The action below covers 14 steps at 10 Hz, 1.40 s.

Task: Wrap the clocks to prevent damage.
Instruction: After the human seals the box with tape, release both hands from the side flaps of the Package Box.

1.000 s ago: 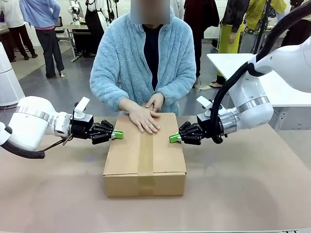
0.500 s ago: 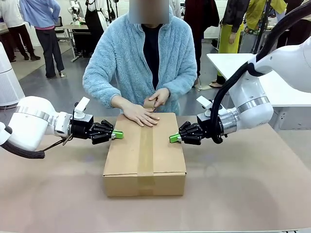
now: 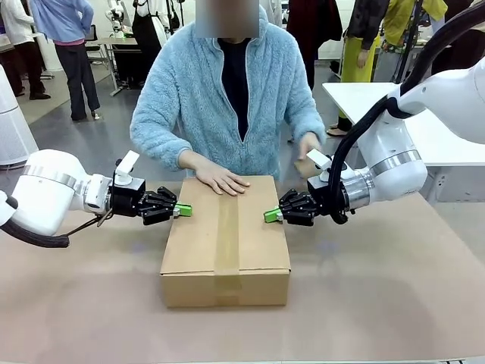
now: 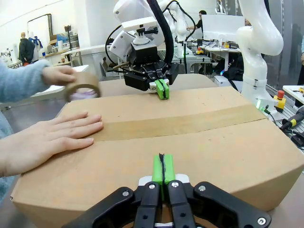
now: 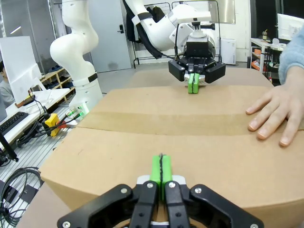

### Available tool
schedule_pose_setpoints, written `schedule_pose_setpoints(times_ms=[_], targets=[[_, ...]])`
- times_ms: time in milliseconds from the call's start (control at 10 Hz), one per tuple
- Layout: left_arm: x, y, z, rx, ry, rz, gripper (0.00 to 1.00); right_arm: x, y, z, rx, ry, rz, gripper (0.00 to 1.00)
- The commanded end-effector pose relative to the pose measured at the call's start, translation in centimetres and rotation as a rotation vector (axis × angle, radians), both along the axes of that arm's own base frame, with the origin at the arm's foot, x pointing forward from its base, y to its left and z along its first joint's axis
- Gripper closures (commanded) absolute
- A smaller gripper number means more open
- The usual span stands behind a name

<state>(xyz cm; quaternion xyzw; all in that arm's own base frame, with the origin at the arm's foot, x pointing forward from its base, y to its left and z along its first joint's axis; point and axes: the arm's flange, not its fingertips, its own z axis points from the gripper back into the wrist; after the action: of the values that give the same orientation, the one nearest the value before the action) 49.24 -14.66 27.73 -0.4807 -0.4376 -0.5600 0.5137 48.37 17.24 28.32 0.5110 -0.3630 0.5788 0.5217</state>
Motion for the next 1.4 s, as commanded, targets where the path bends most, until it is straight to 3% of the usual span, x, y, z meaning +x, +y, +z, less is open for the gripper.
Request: schedule_pose_setpoints(times_ms=[0, 1300], targets=[[0.06, -0.27, -0.13, 0.0, -0.001, 0.014, 0.99, -0.24, 0.04, -0.45, -0.004, 0.001, -0.02, 0.99], [0.06, -0.27, -0.13, 0.0, -0.001, 0.014, 0.99, -0.24, 0.04, -0.45, -0.004, 0.001, -0.02, 0.99]])
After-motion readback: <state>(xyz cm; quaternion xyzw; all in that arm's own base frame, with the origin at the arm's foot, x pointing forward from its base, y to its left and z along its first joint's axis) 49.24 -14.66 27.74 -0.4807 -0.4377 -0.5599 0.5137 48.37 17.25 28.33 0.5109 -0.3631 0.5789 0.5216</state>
